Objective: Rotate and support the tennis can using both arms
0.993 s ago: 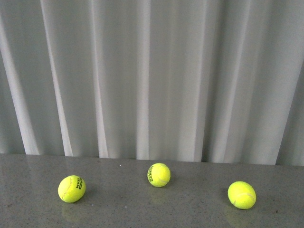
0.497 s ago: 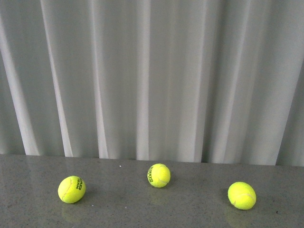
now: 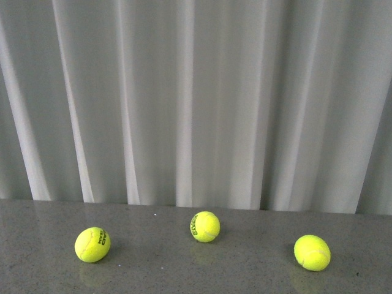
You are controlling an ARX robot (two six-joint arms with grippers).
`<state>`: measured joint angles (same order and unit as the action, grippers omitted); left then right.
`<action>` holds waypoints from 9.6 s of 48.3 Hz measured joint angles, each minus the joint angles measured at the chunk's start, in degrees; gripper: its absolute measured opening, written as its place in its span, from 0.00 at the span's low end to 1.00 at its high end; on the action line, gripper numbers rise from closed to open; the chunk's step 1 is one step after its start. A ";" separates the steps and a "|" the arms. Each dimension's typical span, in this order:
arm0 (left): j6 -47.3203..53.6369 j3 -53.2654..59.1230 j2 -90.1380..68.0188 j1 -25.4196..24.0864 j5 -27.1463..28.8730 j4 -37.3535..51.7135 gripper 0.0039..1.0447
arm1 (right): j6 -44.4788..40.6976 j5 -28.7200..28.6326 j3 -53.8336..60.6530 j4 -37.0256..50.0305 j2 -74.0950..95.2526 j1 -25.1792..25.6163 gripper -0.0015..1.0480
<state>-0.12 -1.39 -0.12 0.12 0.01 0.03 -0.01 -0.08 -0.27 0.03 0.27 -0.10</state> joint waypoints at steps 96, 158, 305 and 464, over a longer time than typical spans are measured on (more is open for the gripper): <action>-6.62 -31.69 -99.19 -10.62 -42.64 22.77 0.94 | 0.02 0.00 0.00 0.00 -0.07 0.00 0.93; -26.08 -40.48 -118.55 8.04 -45.46 40.48 0.94 | 0.02 0.00 0.00 0.00 -0.07 0.02 0.93; 52.04 -71.01 -102.62 31.56 -3.72 -27.50 0.40 | 0.02 0.00 0.00 0.00 -0.07 0.00 0.93; 0.04 0.00 -17.40 0.02 0.00 17.73 0.03 | 0.02 0.00 0.00 0.00 -0.07 0.00 0.93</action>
<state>-0.08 -1.39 -17.52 0.14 0.01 17.76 0.01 -0.08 -0.27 0.03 0.21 -0.10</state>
